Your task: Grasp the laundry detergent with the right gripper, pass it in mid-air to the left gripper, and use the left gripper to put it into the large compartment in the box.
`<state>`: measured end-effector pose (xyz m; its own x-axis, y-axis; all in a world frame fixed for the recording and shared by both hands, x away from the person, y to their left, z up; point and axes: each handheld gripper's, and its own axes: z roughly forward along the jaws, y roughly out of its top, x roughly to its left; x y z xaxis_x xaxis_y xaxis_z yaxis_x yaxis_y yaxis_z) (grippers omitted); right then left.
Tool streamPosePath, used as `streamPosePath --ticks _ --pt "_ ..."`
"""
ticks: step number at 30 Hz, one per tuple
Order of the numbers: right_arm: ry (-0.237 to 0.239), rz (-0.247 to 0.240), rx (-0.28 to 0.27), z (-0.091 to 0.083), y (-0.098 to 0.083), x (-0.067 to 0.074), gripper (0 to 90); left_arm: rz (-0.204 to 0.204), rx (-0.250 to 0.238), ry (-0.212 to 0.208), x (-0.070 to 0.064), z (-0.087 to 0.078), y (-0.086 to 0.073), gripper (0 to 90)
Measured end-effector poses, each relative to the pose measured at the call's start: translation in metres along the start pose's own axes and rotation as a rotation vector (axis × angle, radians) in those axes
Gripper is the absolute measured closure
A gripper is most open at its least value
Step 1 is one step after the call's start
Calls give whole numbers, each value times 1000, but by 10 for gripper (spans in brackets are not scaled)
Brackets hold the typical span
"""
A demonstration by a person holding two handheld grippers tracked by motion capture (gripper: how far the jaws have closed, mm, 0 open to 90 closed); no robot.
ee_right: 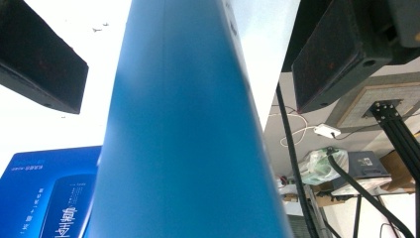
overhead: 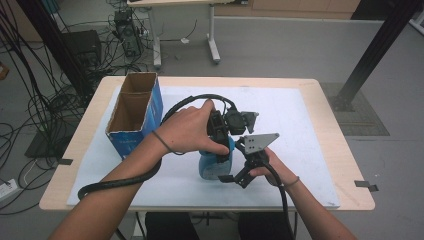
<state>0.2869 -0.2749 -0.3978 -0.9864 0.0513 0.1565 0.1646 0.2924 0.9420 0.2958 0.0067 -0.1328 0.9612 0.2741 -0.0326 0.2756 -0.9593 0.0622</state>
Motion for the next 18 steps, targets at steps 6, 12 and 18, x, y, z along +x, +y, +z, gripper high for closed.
streamPosePath --ticks 6,12,18 --pt "-7 6 5 -3 -2 0 7 -31 -21 5 3 -7 -4 367" --pt "-16 15 7 -4 -4 0 7 -66 -40 -10 10 -19 -7 367" --pt "-25 23 5 -6 -7 0 7 -95 -58 -6 9 -34 -10 368"
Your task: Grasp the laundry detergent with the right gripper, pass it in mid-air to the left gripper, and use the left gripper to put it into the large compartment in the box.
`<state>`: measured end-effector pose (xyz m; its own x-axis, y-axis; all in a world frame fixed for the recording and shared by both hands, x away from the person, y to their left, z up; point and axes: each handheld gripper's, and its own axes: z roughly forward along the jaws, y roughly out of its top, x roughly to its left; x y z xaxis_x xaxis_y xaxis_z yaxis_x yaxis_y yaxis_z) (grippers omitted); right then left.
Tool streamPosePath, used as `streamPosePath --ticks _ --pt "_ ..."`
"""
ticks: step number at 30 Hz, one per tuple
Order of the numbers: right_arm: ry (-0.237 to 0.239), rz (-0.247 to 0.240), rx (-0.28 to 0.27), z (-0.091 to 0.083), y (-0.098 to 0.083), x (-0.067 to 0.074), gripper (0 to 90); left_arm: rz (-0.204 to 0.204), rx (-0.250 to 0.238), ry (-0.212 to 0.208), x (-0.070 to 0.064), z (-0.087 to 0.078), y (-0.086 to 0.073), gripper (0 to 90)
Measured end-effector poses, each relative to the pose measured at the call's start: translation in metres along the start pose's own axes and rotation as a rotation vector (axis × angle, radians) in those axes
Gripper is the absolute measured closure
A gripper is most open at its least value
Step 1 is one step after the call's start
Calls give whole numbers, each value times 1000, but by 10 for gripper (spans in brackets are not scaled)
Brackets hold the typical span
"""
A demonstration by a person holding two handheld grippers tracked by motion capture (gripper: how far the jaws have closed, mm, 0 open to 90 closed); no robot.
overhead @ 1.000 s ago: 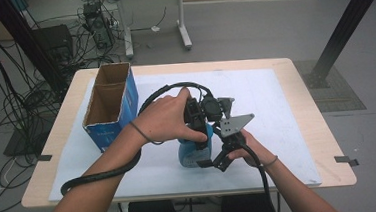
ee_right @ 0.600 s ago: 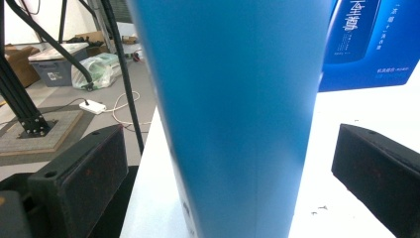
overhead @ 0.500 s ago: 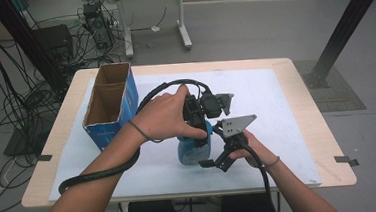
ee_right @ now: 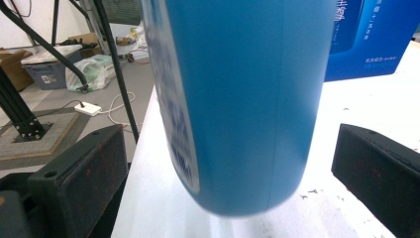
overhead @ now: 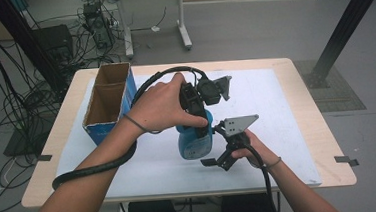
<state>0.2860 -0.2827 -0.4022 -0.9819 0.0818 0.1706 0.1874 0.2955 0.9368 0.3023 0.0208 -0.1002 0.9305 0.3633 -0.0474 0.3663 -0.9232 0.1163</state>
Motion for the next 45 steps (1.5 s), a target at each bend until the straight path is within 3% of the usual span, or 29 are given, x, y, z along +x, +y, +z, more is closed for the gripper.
streamPosePath --ticks 10,16,18,19,20,21,22,27,30,33,34,35,36,39,40,41,42,45 --pt "-3 8 -7 -3 -3 0 7 -52 -2 31 1 -22 -1 368" --pt "-6 1 -13 -4 -4 0 7 -161 -30 56 8 -42 -6 368" --pt "-6 -2 -14 -4 -3 0 7 -221 -52 66 13 -53 -12 368" --pt "-6 -2 -14 -4 -3 0 7 -221 -52 66 13 -53 -12 368" --pt "-9 -1 -16 -4 -4 0 7 -262 -63 71 16 -59 -15 369" --pt "-9 -1 -16 -4 -4 0 7 -262 -63 71 16 -59 -15 369" --pt "-10 0 -20 -5 -4 0 7 -294 -68 81 19 -66 -17 368" --pt "-11 -4 -20 -5 -4 0 7 -344 -69 114 26 -79 -20 368" --pt "-17 -5 -25 -6 -2 1 7 -416 -69 137 34 -90 -24 369" --pt "-19 -8 -24 -7 -1 1 7 -437 -70 144 38 -94 -26 369" --pt "-20 -9 -23 -7 -1 1 7 -472 -64 147 44 -98 -27 369" --pt "-20 -9 -23 -7 -1 1 7 -472 -64 147 44 -98 -27 369" --pt "-22 -11 -21 -7 0 1 7 -500 -69 147 51 -103 -31 369" --pt "-23 -10 -20 -8 0 1 8 -520 -80 153 55 -108 -34 369" --pt "-25 -12 -21 -8 1 2 13 -552 -91 158 61 -112 -39 369" --pt "-25 -12 -21 -8 1 2 13 -552 -91 158 61 -112 -39 369" --pt "-27 -18 -23 -8 2 2 15 -588 -103 163 68 -116 -43 369" --pt "-26 -24 -20 -8 4 2 16 -607 -103 170 73 -119 -46 369"
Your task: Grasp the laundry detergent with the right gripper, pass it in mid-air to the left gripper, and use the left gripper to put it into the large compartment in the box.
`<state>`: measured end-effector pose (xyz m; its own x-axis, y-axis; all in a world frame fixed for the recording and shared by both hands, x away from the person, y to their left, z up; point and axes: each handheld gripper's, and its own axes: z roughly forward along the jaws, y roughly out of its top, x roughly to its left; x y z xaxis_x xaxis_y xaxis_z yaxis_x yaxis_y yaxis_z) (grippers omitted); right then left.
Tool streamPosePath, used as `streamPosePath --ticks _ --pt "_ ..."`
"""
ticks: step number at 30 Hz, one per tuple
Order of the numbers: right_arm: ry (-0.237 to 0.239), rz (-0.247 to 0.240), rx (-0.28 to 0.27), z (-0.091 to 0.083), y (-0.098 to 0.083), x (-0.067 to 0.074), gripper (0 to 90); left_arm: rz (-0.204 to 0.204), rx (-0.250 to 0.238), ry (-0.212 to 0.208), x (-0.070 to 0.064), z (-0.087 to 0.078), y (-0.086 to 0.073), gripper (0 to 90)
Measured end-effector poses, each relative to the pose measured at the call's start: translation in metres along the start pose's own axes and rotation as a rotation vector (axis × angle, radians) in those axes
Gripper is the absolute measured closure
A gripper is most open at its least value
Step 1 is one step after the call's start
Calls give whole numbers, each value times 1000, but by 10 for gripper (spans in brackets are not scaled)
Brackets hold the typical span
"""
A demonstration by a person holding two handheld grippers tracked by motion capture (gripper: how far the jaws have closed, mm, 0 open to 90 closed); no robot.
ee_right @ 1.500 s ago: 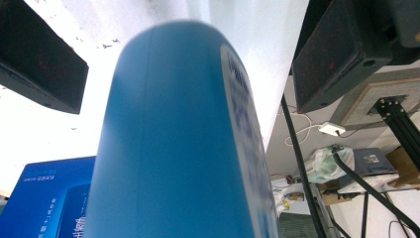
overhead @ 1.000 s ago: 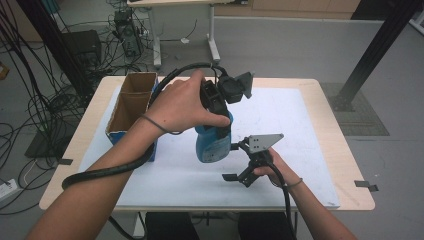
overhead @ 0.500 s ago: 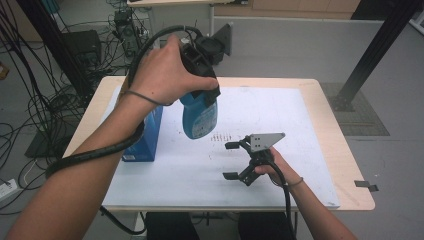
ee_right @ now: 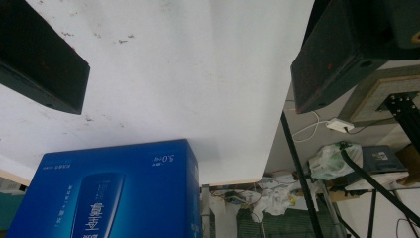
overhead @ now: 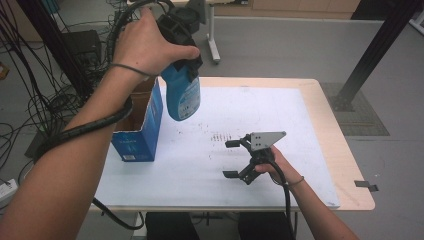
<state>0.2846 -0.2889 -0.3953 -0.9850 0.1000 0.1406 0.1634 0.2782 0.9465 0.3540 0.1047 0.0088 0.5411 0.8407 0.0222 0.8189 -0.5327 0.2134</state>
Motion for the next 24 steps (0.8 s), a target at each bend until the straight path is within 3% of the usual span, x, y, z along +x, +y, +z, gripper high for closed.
streamPosePath --ticks 3,5,11,15,18,19,20,21,24 --pt "-4 -4 1 -1 2 0 16 -63 2 12 15 -3 3 369" --pt "-6 -8 0 -1 2 -1 16 -71 3 16 18 -3 4 369" --pt "-12 -6 4 -3 4 0 16 -158 18 34 40 -7 8 369" --pt "-12 -9 5 -3 5 1 17 -191 31 43 51 -9 9 369" --pt "-12 -14 3 -3 5 1 19 -232 34 44 63 -9 8 369" --pt "-14 -14 1 -3 6 1 20 -270 43 44 71 -8 7 369" --pt "-14 -14 1 -3 6 1 20 -270 43 44 71 -8 7 369" --pt "-14 -14 0 -3 6 2 20 -302 52 45 80 -6 6 369" --pt "-14 -15 4 -3 7 2 21 -329 57 50 86 -4 5 369"
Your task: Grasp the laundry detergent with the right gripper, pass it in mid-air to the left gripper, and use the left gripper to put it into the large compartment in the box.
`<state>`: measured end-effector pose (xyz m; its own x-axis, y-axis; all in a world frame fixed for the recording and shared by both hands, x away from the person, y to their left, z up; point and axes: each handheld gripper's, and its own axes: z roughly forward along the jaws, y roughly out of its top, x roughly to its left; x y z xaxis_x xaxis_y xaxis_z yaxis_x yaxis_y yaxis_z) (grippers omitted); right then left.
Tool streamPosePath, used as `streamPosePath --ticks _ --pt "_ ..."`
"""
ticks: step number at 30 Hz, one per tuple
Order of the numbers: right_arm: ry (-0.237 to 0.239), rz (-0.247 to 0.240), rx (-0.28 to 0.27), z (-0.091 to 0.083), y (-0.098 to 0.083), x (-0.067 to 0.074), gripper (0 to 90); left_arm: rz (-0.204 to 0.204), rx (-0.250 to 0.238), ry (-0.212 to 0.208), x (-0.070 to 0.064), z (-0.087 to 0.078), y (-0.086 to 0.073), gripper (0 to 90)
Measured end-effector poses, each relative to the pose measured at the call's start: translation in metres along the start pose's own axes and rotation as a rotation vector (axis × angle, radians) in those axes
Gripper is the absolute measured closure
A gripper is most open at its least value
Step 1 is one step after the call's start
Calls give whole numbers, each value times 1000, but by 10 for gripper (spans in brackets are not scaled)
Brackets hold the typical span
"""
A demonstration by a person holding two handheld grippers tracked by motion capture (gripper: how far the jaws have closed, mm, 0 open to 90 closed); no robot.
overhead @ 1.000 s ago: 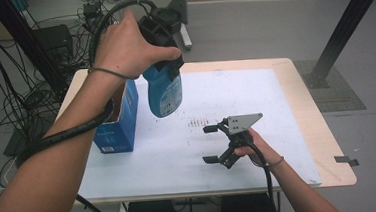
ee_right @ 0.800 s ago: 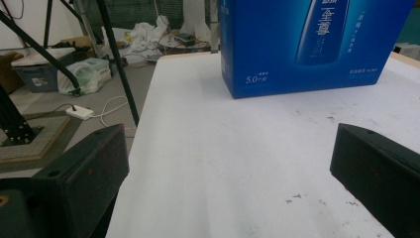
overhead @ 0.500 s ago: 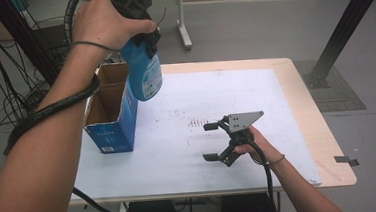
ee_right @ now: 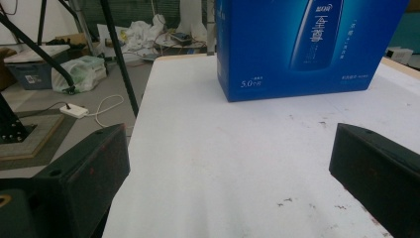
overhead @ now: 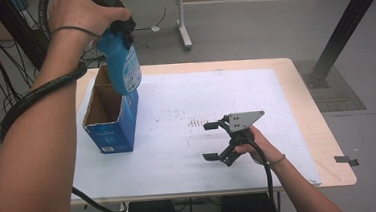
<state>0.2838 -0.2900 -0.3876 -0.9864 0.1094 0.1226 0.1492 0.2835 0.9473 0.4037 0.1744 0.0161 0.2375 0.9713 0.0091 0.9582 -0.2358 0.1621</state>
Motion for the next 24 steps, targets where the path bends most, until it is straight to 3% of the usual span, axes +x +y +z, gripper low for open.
streamPosePath --ticks 1,3,5,6,7,8,9,10,11,16,17,24 --pt "-1 0 -1 0 0 0 21 -29 9 3 9 3 2 369" --pt "-4 1 2 0 0 0 21 -38 16 4 12 5 2 369" --pt "-5 1 1 0 0 0 21 -84 31 11 21 10 4 370" --pt "-5 1 1 0 0 0 21 -84 31 11 21 10 4 370" --pt "-8 2 3 0 0 0 21 -119 37 18 29 15 4 370" --pt "-8 2 3 0 0 0 21 -119 37 18 29 15 4 370" --pt "-8 3 2 0 0 0 21 -154 50 28 34 20 4 370" --pt "-8 3 2 0 0 0 21 -154 50 28 34 20 4 370" --pt "-6 2 2 1 0 0 21 -187 56 45 39 24 3 370" --pt "-8 3 2 1 0 0 20 -243 71 73 46 30 3 370" --pt "-9 4 4 0 0 0 21 -272 65 81 50 32 1 370" --pt "-10 3 7 -1 1 -1 21 -296 75 75 58 42 -2 370"
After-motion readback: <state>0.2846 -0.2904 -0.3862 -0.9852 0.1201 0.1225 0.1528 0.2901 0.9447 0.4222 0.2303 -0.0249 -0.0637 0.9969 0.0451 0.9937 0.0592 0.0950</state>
